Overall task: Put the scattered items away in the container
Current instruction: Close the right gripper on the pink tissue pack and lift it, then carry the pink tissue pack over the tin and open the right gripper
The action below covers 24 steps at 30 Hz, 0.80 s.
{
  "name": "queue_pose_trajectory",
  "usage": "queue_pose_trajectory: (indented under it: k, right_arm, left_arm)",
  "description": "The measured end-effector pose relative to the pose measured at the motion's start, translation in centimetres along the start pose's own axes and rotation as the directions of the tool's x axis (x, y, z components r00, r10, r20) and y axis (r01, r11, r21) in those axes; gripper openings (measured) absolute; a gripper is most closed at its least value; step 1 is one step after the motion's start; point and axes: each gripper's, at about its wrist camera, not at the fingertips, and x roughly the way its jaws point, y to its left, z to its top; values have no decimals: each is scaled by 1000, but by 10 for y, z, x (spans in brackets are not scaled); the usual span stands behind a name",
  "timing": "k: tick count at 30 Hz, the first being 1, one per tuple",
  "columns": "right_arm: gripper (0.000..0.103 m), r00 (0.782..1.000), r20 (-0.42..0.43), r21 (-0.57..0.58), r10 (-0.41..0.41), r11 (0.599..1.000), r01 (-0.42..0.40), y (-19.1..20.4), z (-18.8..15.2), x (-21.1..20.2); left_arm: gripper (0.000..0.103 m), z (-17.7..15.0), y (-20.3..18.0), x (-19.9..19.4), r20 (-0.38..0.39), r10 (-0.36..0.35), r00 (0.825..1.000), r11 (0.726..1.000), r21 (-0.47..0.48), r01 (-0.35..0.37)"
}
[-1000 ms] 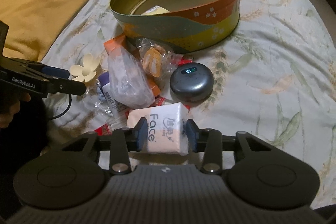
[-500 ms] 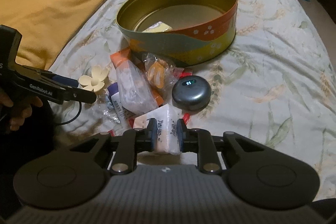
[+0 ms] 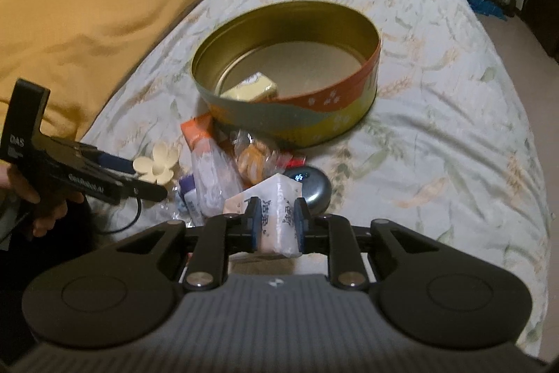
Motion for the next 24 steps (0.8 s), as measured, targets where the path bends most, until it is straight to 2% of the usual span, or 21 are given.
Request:
queue_pose_trajectory:
  k: [6, 12, 16, 19, 24]
  right_arm:
    - [22, 1000, 24, -24, -7, 1000, 7, 2, 13, -8]
    - [22, 999, 42, -43, -6, 999, 8, 5, 26, -11]
    - [22, 998, 61, -59, -4, 998, 8, 8, 40, -13]
    - [22, 997, 75, -67, -4, 998, 9, 9, 50, -14]
    - [22, 996, 90, -87, -2, 996, 9, 12, 67, -10]
  left_arm:
    - [93, 6, 1, -6, 25, 34, 999, 998, 47, -35]
    - [93, 7, 8, -10, 28, -13, 1000, 1000, 9, 12]
    - [93, 7, 17, -14, 41, -42, 998, 997, -57, 45]
    - [94, 8, 30, -15, 41, -82, 996, 984, -157, 88]
    - [94, 10, 42, -12, 21, -85, 996, 964, -252, 87]
